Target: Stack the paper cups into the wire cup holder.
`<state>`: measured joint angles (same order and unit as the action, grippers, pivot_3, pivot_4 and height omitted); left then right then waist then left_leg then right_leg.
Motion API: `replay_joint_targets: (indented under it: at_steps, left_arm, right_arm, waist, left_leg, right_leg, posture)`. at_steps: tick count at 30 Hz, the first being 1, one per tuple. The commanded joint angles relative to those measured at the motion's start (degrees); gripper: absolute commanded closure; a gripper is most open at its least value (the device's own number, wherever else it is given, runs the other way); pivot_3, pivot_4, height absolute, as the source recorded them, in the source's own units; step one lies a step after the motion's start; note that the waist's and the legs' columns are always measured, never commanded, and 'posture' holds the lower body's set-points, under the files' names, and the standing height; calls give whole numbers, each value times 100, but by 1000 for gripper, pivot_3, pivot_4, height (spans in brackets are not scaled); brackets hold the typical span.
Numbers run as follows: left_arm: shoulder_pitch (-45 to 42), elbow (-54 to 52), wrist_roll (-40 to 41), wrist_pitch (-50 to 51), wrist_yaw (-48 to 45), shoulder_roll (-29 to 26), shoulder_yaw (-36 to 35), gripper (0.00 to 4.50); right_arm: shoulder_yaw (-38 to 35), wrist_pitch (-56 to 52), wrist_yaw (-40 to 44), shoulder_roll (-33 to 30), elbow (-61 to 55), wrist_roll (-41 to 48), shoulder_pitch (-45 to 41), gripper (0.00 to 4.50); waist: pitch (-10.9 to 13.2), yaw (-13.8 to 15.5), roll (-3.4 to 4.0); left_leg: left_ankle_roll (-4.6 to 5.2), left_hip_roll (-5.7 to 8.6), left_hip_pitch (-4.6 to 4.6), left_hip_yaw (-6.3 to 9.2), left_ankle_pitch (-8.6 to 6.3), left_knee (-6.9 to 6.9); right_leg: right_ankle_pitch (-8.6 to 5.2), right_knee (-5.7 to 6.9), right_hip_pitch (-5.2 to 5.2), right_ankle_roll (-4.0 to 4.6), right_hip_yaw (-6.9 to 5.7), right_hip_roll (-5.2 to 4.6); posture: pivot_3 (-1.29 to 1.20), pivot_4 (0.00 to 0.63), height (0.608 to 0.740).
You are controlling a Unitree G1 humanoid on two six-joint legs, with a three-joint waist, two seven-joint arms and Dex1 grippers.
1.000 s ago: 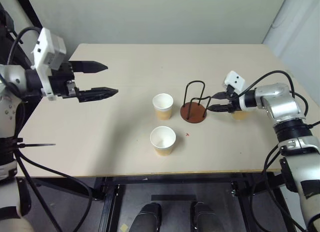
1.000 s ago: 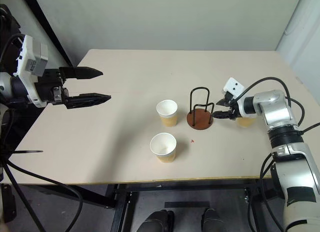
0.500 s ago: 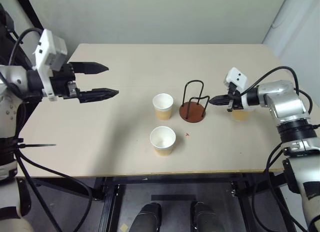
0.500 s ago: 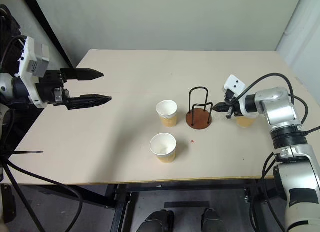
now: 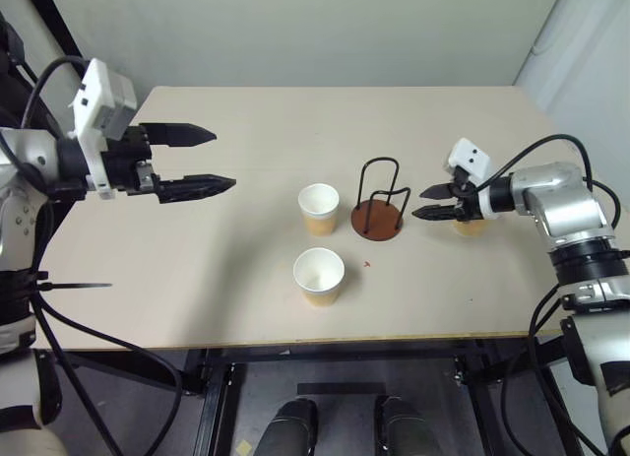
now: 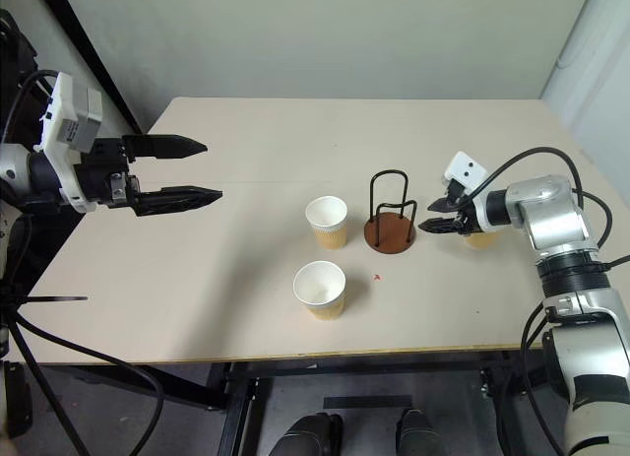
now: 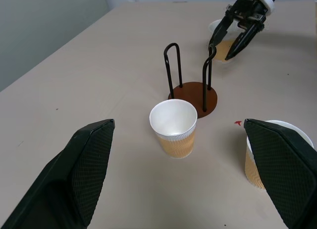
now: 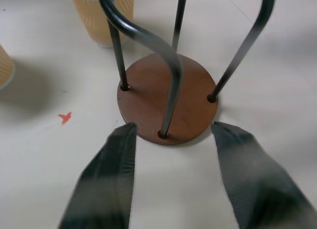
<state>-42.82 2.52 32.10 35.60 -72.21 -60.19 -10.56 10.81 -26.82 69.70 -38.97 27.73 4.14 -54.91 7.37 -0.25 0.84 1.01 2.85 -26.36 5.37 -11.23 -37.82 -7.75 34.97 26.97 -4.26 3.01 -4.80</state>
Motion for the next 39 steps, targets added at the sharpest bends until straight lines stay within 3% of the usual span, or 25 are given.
replay_joint_targets:
  at_steps: [1,13,16,20,21,30,34,39]
  left_arm:
    - [-87,-98,97,31,-36,-138,-166,0]
    - [91,-248,401,298,-593,-422,-128,0]
    - [109,-275,425,333,-671,-426,-106,0]
    - [96,-298,405,362,-786,-425,-29,0]
    - [65,-269,387,351,-803,-417,-1,0]
    - [-136,-154,372,337,-958,-313,277,0]
    - [-124,-295,445,423,-1098,-296,402,0]
    - [-255,-419,528,505,-1246,-215,580,0]
  right_arm:
    - [-127,127,-111,90,133,19,-302,2229]
    - [1,414,-76,477,838,-134,-680,2229]
    - [15,483,-71,519,958,-173,-688,2833]
    - [26,440,69,479,891,-175,-612,4279]
    - [9,414,88,461,842,-166,-590,4471]
    - [-130,-404,449,85,-666,181,7,4471]
    - [-254,-983,573,-359,-1858,493,584,4471]
    - [-387,-1250,564,-929,-2507,646,1159,4471]
  waist:
    - [0,-1,0]
    - [0,11,0]
    - [0,8,0]
    - [0,2,0]
    - [0,1,0]
    - [0,16,0]
    - [0,19,0]
    - [0,15,0]
  left_leg:
    - [0,-1,0,0,0,0]
    - [-29,-58,-1,0,-18,-1]
    - [-37,-66,-1,1,-20,2]
    - [-39,-66,-2,1,-21,3]
    - [-39,-66,-2,1,-22,3]
    - [-38,-65,-5,1,-22,0]
    - [-38,-65,-6,0,-23,-3]
    - [-36,-65,-4,0,-22,-11]
  right_leg:
    - [0,0,1,1,1,1]
    - [-9,0,10,45,-3,50]
    - [-12,9,20,51,-3,56]
    - [-13,9,25,53,-2,58]
    - [-13,9,25,53,-2,57]
    - [-12,7,22,57,-3,57]
    - [-13,6,20,58,-4,57]
    - [-14,6,13,59,-4,57]
  posture:
    - [0,150,740]
    - [0,150,740]
    - [0,150,740]
    - [0,150,740]
    - [0,150,740]
    - [0,150,740]
    - [0,150,740]
    - [0,150,740]
